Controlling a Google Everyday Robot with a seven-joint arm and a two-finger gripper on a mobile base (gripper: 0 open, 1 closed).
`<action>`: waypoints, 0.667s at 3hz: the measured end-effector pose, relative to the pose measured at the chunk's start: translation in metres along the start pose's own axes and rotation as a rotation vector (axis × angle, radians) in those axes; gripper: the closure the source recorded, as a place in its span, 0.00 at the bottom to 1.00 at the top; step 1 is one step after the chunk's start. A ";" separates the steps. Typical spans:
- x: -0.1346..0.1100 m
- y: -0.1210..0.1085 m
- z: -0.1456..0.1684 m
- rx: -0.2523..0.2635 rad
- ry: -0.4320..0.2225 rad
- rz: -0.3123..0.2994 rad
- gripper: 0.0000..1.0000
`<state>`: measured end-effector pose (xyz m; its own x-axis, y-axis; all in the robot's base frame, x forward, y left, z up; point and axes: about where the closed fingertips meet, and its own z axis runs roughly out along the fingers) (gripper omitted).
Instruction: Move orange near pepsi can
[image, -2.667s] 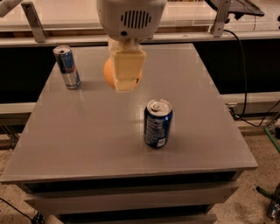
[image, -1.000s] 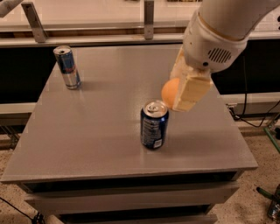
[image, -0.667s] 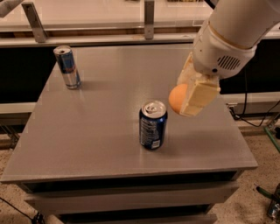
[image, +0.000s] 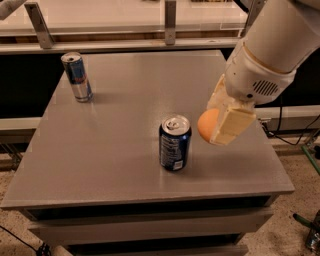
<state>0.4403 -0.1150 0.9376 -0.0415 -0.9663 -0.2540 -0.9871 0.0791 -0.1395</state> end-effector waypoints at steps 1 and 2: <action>0.000 0.003 0.017 -0.016 0.005 0.004 1.00; -0.003 0.006 0.038 -0.021 -0.015 0.024 1.00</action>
Offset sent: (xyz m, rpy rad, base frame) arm 0.0013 0.0206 -0.0627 0.0516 0.0383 -0.0387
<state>0.4399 -0.1027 0.9014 -0.0629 -0.9605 -0.2710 -0.9889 0.0966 -0.1128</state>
